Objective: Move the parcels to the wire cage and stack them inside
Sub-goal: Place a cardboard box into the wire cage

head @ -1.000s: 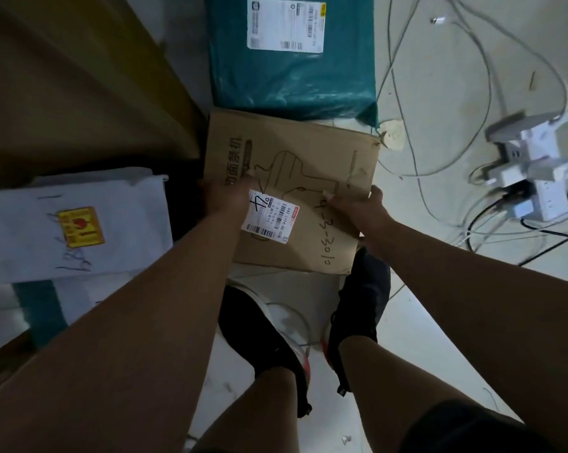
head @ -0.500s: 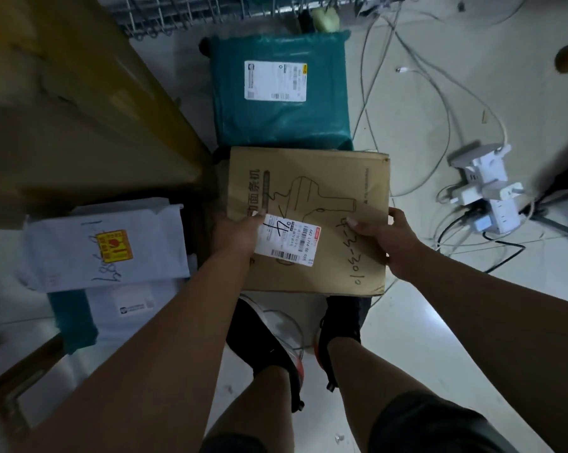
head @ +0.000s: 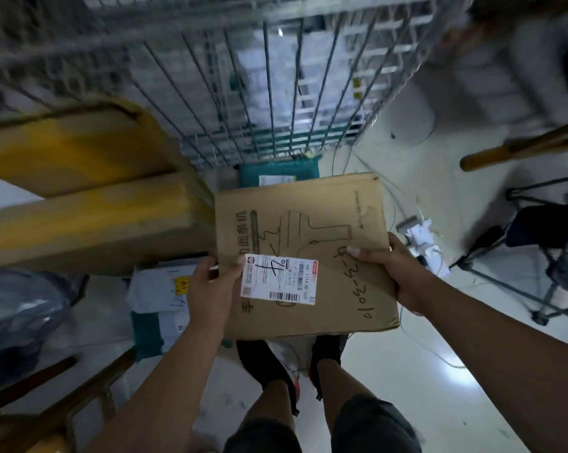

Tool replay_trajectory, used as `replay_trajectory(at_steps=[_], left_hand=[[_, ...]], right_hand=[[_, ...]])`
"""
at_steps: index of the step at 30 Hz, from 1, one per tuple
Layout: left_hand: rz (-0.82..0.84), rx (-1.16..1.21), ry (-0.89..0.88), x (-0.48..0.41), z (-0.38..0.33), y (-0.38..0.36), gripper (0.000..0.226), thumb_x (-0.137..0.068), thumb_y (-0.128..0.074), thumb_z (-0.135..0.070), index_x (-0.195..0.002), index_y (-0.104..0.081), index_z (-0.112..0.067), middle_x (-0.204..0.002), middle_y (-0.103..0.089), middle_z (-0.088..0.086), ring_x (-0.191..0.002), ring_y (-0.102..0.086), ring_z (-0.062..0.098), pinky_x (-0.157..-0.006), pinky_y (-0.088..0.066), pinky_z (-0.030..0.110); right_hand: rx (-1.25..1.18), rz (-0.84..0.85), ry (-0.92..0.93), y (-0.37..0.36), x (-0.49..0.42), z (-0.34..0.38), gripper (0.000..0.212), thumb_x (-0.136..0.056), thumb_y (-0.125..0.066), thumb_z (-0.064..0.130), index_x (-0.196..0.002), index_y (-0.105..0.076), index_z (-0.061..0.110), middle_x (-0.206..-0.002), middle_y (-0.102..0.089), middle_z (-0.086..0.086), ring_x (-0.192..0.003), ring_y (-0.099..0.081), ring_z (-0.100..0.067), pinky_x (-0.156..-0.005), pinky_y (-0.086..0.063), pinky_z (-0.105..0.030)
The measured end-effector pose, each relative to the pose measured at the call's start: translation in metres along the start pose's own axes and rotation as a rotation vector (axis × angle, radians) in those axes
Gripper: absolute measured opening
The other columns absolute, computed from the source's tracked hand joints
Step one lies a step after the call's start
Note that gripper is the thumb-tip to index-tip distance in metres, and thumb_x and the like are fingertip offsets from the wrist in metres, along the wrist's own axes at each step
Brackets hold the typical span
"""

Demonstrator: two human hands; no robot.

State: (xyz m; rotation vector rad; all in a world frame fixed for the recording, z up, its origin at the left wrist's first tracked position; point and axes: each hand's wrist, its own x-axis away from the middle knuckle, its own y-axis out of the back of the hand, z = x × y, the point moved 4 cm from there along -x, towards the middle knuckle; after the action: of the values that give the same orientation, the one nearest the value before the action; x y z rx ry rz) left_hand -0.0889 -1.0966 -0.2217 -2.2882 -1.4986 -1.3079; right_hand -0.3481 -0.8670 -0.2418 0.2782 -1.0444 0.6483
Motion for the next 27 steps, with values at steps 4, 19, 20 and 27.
replay_trajectory(at_steps=[4,19,20,27], left_hand=[[0.008,0.129,0.015,0.058,-0.062,0.042,0.025,-0.084,-0.083,-0.046,-0.104,-0.068,-0.041,-0.088,-0.078,-0.017,-0.078,-0.075,0.004,-0.056,-0.058,0.021],[0.165,0.330,-0.053,0.187,-0.218,0.094,0.066,-0.089,-0.069,-0.063,-0.142,-0.057,-0.025,-0.119,-0.078,0.006,-0.107,-0.076,0.032,-0.093,-0.059,0.059],[0.155,0.342,-0.052,0.186,-0.225,0.097,0.066,-0.088,-0.070,-0.063,-0.141,-0.058,-0.025,-0.119,-0.078,0.006,-0.107,-0.076,0.032,-0.093,-0.059,0.059],[0.180,0.403,-0.073,0.157,-0.270,0.115,0.056,-0.093,-0.066,-0.060,-0.135,-0.066,-0.022,-0.121,-0.077,0.008,-0.107,-0.076,0.032,-0.082,-0.063,0.048]], right_hand=[[0.009,0.083,0.026,-0.015,0.070,0.062,0.095,-0.059,-0.103,0.028,-0.140,-0.055,0.016,-0.121,-0.076,-0.014,-0.107,-0.076,-0.037,-0.089,-0.062,-0.056],[0.110,0.208,0.219,-0.055,0.229,0.248,0.074,-0.074,-0.091,0.022,-0.138,-0.058,0.005,-0.118,-0.076,-0.021,-0.110,-0.074,-0.040,-0.099,-0.056,-0.062],[0.116,0.209,0.233,-0.059,0.231,0.259,0.075,-0.074,-0.090,0.023,-0.138,-0.057,0.004,-0.118,-0.076,-0.020,-0.110,-0.074,-0.040,-0.100,-0.056,-0.061],[0.103,0.223,0.273,-0.085,0.225,0.312,0.066,-0.082,-0.086,0.036,-0.137,-0.062,0.010,-0.119,-0.077,-0.014,-0.109,-0.076,-0.034,-0.094,-0.061,-0.050]])
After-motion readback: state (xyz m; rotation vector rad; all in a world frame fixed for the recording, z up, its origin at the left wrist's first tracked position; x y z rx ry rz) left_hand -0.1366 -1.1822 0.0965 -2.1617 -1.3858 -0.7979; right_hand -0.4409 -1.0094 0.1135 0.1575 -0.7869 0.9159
